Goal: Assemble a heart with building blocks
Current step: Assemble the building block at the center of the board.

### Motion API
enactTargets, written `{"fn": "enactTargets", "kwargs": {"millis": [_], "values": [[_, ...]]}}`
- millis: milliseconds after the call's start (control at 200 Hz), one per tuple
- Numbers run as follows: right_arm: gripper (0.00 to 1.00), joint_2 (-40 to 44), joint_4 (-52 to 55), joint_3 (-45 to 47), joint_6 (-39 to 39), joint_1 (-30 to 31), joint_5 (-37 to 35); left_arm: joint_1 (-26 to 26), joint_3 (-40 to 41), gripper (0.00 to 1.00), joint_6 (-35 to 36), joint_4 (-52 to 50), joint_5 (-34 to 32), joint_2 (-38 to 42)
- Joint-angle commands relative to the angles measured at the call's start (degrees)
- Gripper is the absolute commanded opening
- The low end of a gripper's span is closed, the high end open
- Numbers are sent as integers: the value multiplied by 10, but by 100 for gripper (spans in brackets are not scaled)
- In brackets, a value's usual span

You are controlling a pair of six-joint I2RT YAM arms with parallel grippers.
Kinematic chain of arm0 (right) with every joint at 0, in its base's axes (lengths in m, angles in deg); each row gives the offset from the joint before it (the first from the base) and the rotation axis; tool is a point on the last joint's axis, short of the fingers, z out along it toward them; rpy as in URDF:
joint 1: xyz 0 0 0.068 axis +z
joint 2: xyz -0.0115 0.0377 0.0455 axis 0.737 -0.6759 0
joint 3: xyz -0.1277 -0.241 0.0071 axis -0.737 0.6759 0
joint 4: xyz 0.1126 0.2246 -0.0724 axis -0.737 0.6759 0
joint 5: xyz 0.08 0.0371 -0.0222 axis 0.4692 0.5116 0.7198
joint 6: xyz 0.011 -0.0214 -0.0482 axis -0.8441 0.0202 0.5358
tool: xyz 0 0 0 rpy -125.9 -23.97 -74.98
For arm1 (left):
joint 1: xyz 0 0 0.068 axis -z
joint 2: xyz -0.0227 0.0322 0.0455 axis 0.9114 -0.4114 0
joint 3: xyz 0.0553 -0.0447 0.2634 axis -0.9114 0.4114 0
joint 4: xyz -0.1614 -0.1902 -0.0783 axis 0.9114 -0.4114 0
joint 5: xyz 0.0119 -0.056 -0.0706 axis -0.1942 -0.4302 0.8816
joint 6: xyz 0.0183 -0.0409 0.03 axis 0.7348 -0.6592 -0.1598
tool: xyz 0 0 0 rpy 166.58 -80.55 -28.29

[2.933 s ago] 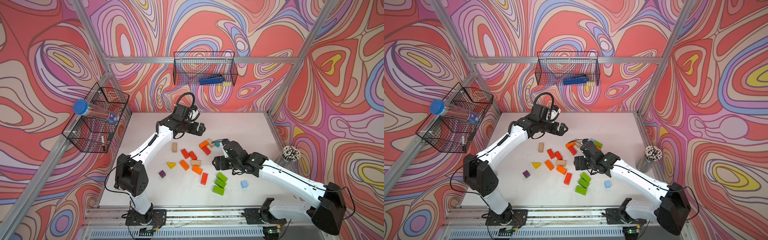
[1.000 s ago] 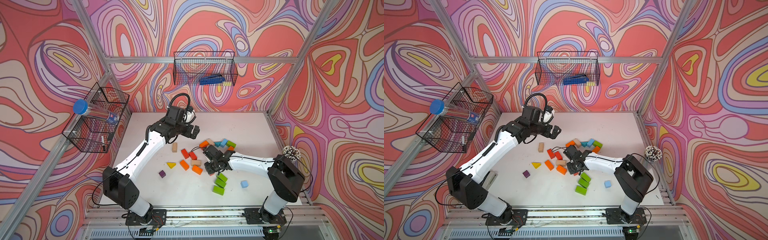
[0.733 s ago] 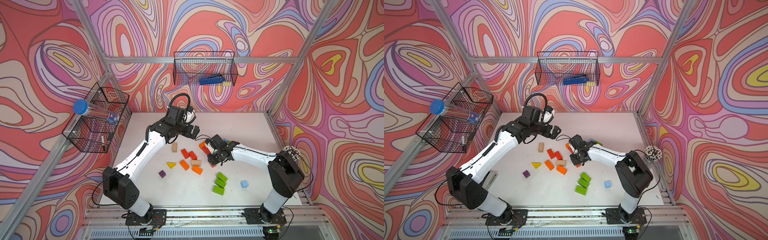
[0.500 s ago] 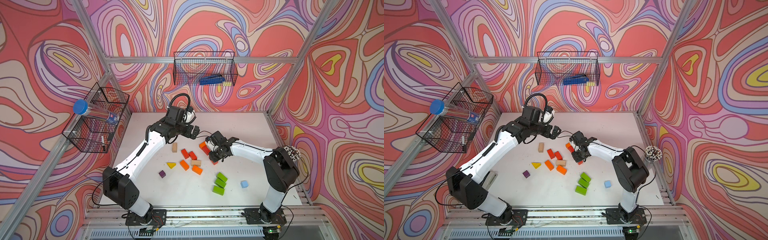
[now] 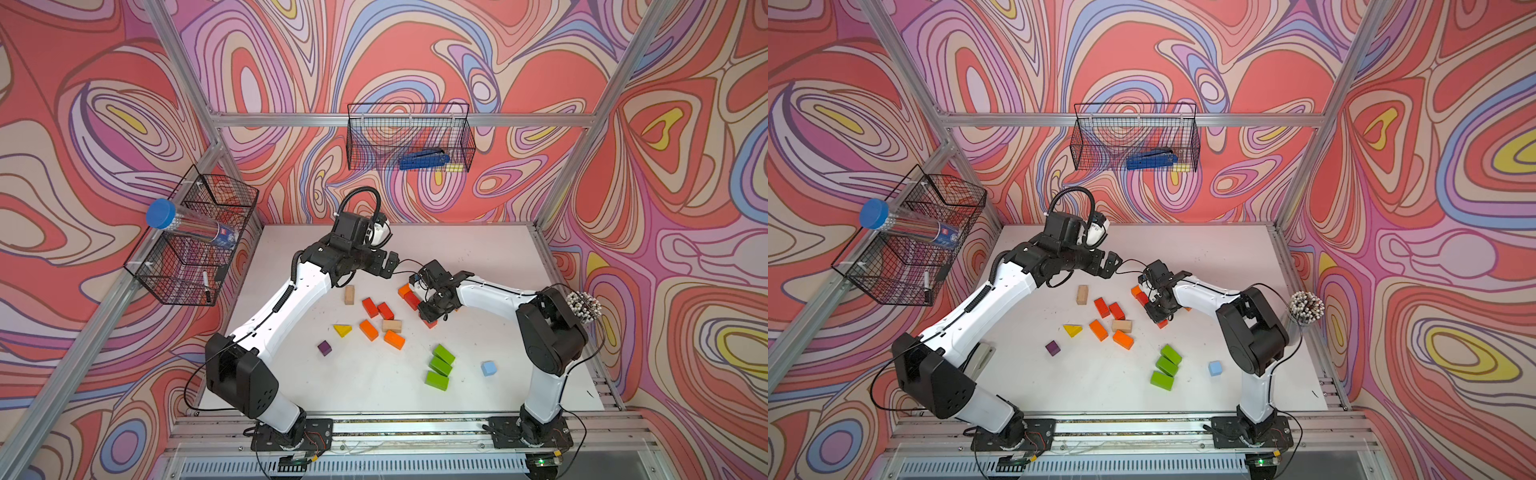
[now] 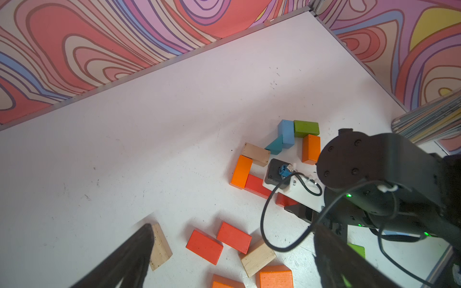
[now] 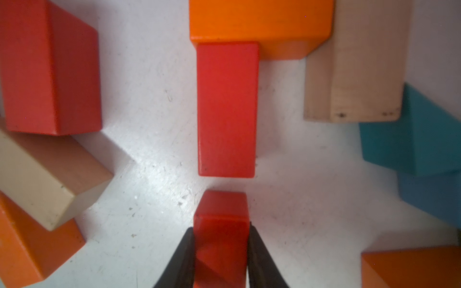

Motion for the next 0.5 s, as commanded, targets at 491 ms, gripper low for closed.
{"fn": "enactTargets", "kwargs": {"millis": [491], "values": [[23,-27,-22,-20,15,-8,8,-1,3,100,11,-15,7,7]]}}
